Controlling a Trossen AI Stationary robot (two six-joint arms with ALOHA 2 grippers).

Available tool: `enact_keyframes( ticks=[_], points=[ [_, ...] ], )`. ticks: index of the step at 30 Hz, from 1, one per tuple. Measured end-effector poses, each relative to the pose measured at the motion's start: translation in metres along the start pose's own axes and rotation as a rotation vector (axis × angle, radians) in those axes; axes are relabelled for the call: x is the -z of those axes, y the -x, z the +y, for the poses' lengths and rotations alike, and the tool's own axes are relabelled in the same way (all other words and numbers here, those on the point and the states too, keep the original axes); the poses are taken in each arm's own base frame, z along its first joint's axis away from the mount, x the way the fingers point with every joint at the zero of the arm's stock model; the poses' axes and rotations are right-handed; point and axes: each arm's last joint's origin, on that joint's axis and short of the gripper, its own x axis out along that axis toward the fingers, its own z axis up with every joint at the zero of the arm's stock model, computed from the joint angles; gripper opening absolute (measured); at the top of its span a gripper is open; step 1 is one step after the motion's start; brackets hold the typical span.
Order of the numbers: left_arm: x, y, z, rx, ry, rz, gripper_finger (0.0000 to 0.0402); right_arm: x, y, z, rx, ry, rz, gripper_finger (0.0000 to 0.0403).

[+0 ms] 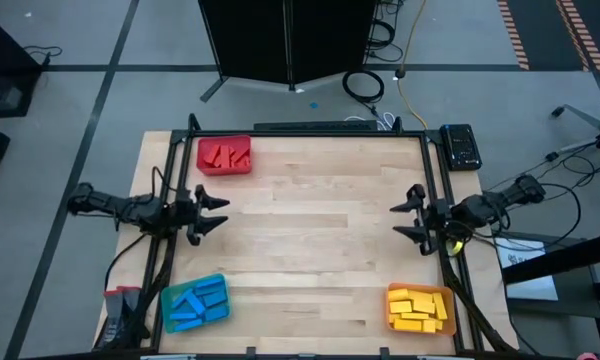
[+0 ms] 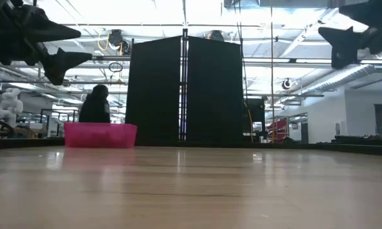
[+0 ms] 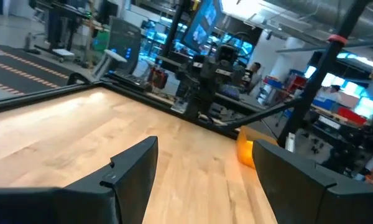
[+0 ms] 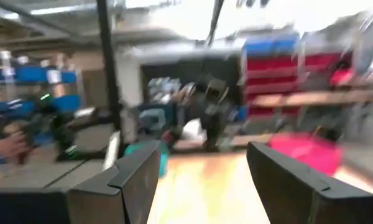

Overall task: Sort blocks
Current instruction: Return to Home Position

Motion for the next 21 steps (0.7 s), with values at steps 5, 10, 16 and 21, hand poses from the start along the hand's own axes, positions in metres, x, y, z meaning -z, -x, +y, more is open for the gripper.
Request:
enact_keyframes(
  ticks=[5, 10, 16, 21],
  points=[
    [0.0, 0.001, -0.001, -0.063, -0.013, -0.027, 0.0267, -0.008, -0.002, -0.006, 0.024, 0.091, -0.073, 0.0236],
    [0.0, 0.001, -0.001, -0.069, -0.023, -0.028, 0.0267, 0.01, -0.003, -0.011, -0.041, -0.022, 0.116, 0.0236],
    [-0.001, 0.002, 0.001, -0.159, -0.038, -0.057, 0.0267, 0.014, -0.003, -0.02, 0.018, 0.024, 0.156, 0.0236],
    [-0.002, 0.002, 0.003, -0.221, -0.087, -0.071, 0.0267, 0.015, -0.003, -0.024, -0.064, 0.022, 0.186, 0.0236]
  ],
)
